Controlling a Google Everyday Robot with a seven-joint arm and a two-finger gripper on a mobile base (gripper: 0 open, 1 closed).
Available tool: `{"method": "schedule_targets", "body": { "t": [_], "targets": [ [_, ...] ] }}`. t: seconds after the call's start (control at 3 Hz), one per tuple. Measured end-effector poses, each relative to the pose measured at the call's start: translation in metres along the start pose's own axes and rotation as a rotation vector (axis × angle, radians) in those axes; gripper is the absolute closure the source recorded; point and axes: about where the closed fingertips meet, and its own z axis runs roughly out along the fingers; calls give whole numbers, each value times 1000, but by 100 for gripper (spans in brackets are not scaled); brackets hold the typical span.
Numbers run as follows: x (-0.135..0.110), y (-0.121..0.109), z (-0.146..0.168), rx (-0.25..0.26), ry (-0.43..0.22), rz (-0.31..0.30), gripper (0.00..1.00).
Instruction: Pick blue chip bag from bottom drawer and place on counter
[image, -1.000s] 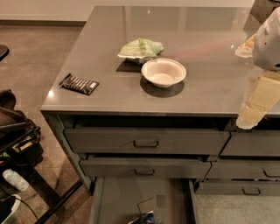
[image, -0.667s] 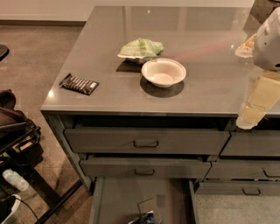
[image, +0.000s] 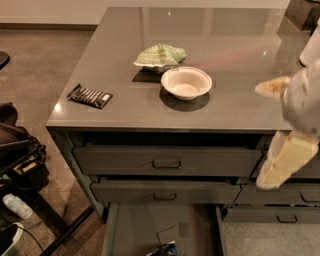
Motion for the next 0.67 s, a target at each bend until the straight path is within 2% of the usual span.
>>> {"method": "schedule_targets", "body": {
  "t": [0.33, 0.67],
  "targets": [
    [-24, 47, 42, 0, -141, -37, 0],
    [-30, 91, 119, -62, -308, 76, 0]
  ]
}}
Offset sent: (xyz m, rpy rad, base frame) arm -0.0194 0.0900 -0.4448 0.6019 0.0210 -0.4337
